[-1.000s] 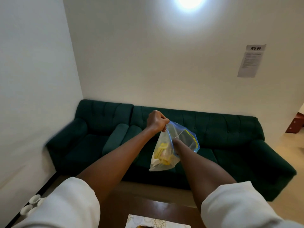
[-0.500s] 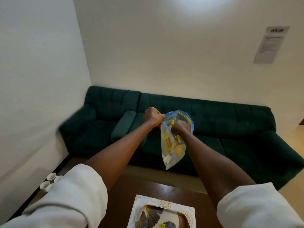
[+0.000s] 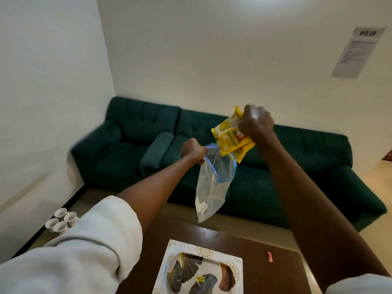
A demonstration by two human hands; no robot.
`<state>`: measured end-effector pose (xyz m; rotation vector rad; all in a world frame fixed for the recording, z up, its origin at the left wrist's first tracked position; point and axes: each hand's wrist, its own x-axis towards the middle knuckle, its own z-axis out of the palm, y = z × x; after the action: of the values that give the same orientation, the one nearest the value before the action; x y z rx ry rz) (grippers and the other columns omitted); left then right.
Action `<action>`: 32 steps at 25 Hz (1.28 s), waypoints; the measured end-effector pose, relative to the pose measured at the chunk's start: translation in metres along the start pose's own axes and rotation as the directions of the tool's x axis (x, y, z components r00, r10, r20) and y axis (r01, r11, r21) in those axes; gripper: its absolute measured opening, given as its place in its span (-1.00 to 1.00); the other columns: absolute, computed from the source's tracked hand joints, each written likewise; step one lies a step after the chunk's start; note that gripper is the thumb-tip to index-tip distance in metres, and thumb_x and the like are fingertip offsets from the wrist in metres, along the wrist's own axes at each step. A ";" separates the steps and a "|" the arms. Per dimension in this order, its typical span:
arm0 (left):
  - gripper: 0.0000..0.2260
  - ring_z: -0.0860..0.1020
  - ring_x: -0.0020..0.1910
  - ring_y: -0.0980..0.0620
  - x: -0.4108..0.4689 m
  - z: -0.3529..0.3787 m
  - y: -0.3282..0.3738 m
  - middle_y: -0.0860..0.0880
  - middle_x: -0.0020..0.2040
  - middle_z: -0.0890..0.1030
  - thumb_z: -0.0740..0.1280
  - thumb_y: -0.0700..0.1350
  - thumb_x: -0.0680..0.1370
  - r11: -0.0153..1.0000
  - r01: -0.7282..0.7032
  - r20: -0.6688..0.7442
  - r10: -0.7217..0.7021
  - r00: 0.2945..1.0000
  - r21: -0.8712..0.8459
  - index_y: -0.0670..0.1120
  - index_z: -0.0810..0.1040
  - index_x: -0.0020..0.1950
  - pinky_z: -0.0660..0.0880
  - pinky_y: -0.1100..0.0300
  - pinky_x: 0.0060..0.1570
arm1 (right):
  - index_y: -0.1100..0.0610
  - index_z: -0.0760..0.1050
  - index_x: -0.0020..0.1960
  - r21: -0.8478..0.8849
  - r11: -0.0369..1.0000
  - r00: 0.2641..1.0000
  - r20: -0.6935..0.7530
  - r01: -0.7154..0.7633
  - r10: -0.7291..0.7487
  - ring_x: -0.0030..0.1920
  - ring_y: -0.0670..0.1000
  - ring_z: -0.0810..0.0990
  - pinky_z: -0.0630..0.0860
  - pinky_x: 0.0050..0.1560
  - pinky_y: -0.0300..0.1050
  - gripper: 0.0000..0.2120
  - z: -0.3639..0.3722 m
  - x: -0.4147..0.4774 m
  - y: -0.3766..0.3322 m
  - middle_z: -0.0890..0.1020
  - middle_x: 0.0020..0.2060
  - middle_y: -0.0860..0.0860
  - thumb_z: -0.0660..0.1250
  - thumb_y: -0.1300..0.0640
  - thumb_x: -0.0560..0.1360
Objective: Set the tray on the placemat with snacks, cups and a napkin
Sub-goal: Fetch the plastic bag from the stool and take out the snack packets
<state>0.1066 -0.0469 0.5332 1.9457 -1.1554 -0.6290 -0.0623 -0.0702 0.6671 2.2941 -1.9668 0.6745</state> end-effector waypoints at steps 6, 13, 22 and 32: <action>-0.85 0.69 -0.30 -0.16 0.005 -0.006 -0.021 -0.25 -0.21 0.66 0.38 -0.27 0.50 0.977 0.091 0.024 -0.088 0.996 -0.195 -0.26 0.54 -0.27 0.73 -0.10 -0.16 | 0.32 0.58 0.13 0.058 0.992 0.991 -0.063 -0.116 0.119 0.12 0.33 0.64 0.59 -0.01 0.09 -0.74 -0.011 -0.001 0.043 0.64 0.08 0.31 0.26 0.36 0.48; -0.88 0.66 0.01 -0.19 -0.013 -0.014 -0.147 -0.27 0.07 0.62 0.30 -0.41 0.60 0.796 0.399 0.057 -0.421 0.905 -0.456 -0.25 0.57 0.04 0.67 -0.08 0.01 | 0.20 0.61 0.08 0.126 0.983 0.988 0.098 -0.130 0.118 0.09 0.26 0.66 0.46 -0.09 -0.03 -0.80 0.094 -0.025 0.036 0.66 0.03 0.23 0.31 0.33 0.50; -0.75 0.54 0.03 -0.13 -0.093 -0.014 -0.317 -0.25 0.14 0.55 0.23 -0.39 0.67 0.370 0.620 0.170 -0.751 0.638 -0.692 -0.20 0.52 0.31 0.55 0.05 -0.13 | 0.08 0.61 -0.01 0.281 0.959 0.823 0.555 -0.044 -0.125 0.01 0.25 0.67 0.52 -0.10 -0.03 -0.85 0.305 -0.160 -0.067 0.69 -0.03 0.16 0.33 0.23 0.46; -0.72 0.55 0.13 -0.18 -0.138 -0.014 -0.417 -0.27 0.32 0.59 0.10 -0.24 0.75 -0.004 0.612 0.339 -0.836 0.432 -0.791 -0.13 0.43 0.44 0.46 -0.25 0.40 | 0.13 0.60 0.03 0.311 0.949 0.632 0.729 0.038 -0.264 -0.03 0.21 0.66 0.58 -0.13 0.04 -0.82 0.413 -0.278 -0.161 0.69 -0.05 0.16 0.27 0.29 0.51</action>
<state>0.2620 0.2016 0.2054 1.4389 0.5778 -1.1840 0.1845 0.0915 0.2345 3.2672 -1.9558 -0.1356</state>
